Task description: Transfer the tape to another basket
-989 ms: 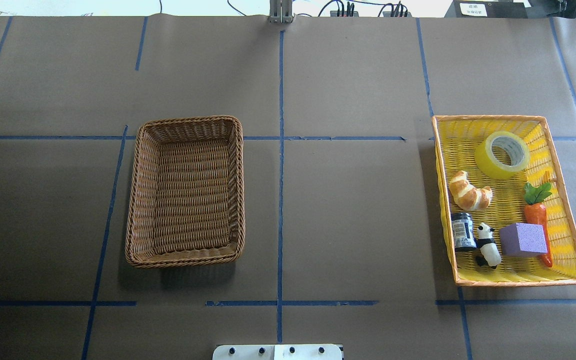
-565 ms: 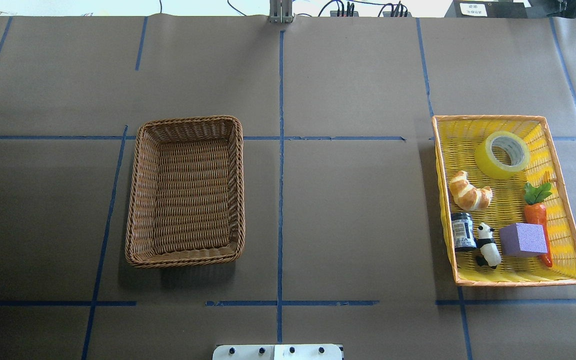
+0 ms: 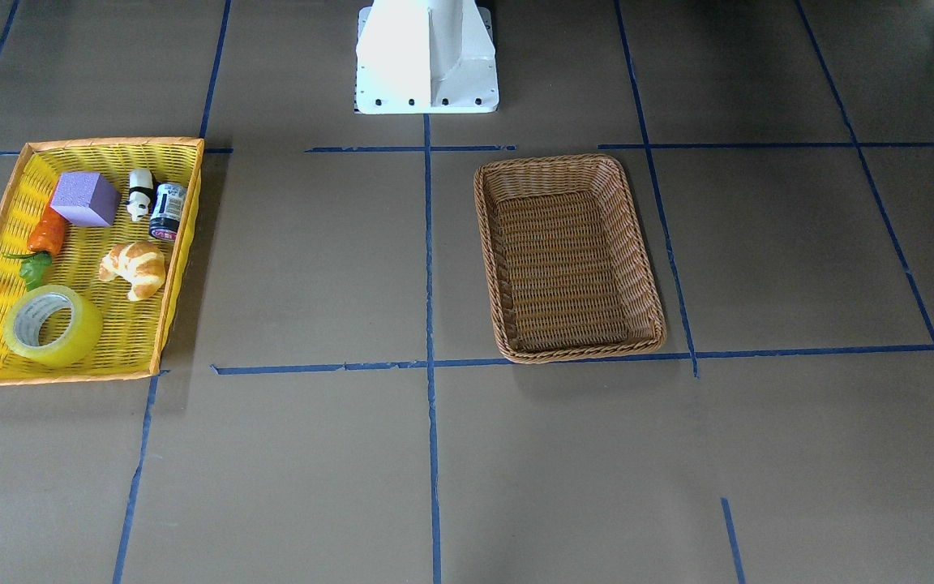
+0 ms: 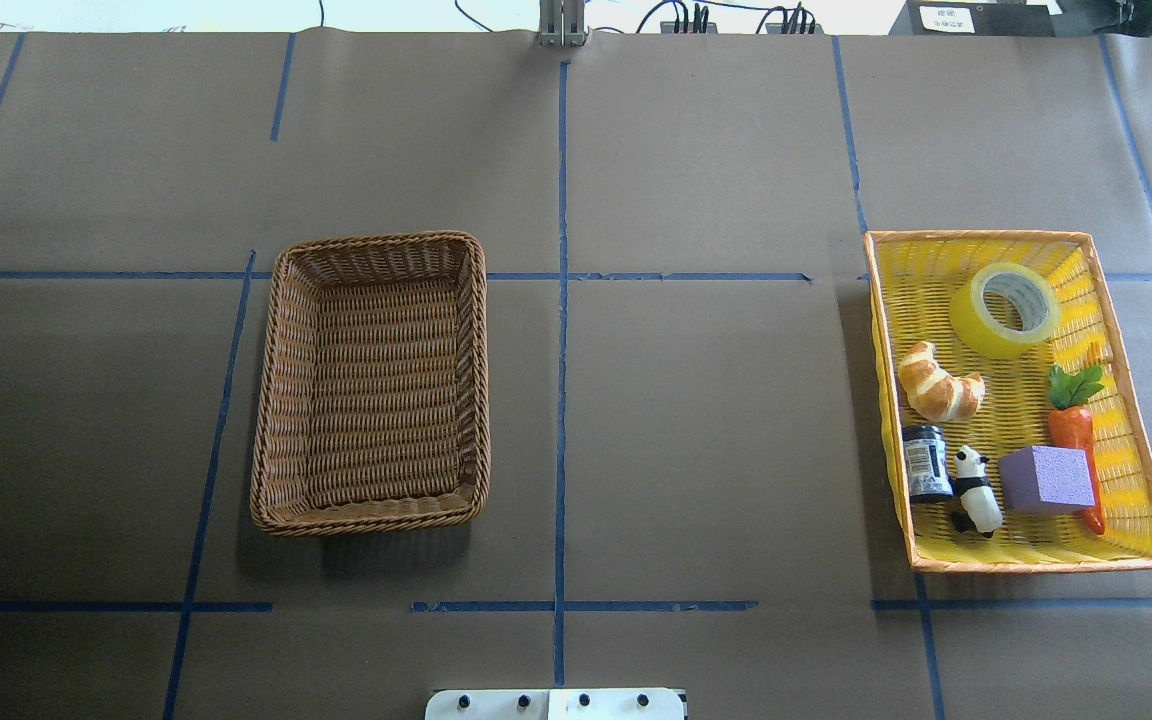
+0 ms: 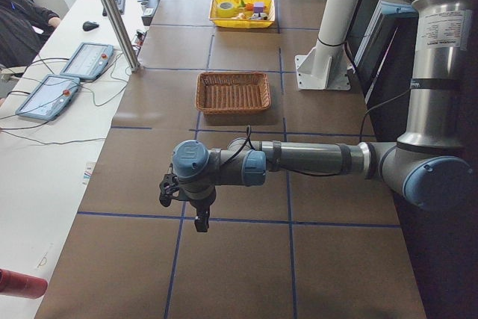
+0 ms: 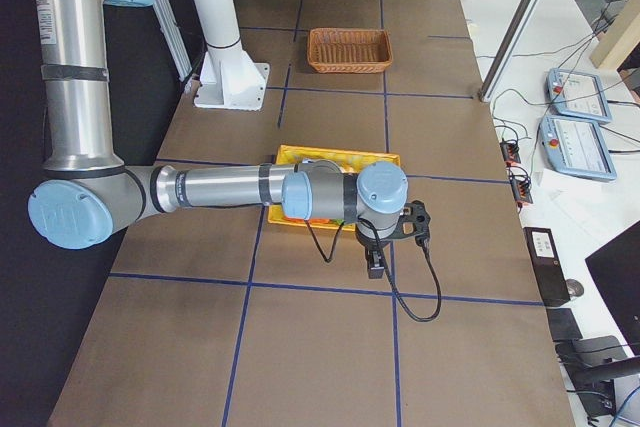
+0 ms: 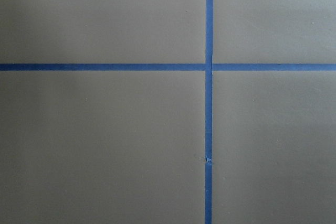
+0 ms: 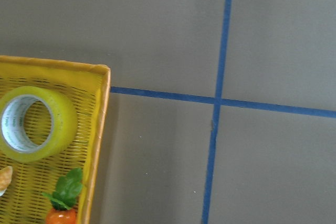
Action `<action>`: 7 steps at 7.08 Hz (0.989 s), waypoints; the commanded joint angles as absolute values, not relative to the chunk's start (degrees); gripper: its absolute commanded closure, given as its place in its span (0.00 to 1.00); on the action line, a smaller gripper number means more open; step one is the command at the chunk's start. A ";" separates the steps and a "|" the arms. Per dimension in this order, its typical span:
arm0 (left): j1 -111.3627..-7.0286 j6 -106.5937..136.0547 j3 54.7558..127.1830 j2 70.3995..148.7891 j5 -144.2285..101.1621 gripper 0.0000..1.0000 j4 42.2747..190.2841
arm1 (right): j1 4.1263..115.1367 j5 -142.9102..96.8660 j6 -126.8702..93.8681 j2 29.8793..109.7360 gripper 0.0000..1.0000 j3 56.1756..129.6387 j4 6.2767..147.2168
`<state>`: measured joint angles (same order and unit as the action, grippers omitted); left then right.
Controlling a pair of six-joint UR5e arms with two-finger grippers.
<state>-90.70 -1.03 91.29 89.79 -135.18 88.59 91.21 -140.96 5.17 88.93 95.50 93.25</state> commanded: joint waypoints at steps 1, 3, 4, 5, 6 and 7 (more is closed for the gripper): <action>-90.70 -1.05 91.23 89.47 -135.18 0.00 89.47 | 86.25 -143.44 -2.99 88.42 0.00 96.58 87.06; -90.70 -1.05 91.14 89.47 -135.26 0.00 89.47 | 78.35 -141.61 -24.95 88.59 0.00 97.29 71.61; -90.62 -1.05 90.71 89.56 -135.26 0.00 89.47 | 74.74 -137.68 -31.23 88.51 0.00 97.29 67.63; -90.70 -1.05 90.53 89.56 -135.26 0.00 89.47 | 71.31 -134.77 -36.42 88.51 0.00 97.03 67.07; -90.62 -1.05 90.53 89.56 -135.26 0.00 89.47 | 67.97 -130.47 -37.17 88.42 0.00 96.60 65.32; -90.62 -1.05 90.53 89.56 -135.26 0.00 89.47 | 66.37 -129.21 -37.18 88.33 0.00 95.72 64.87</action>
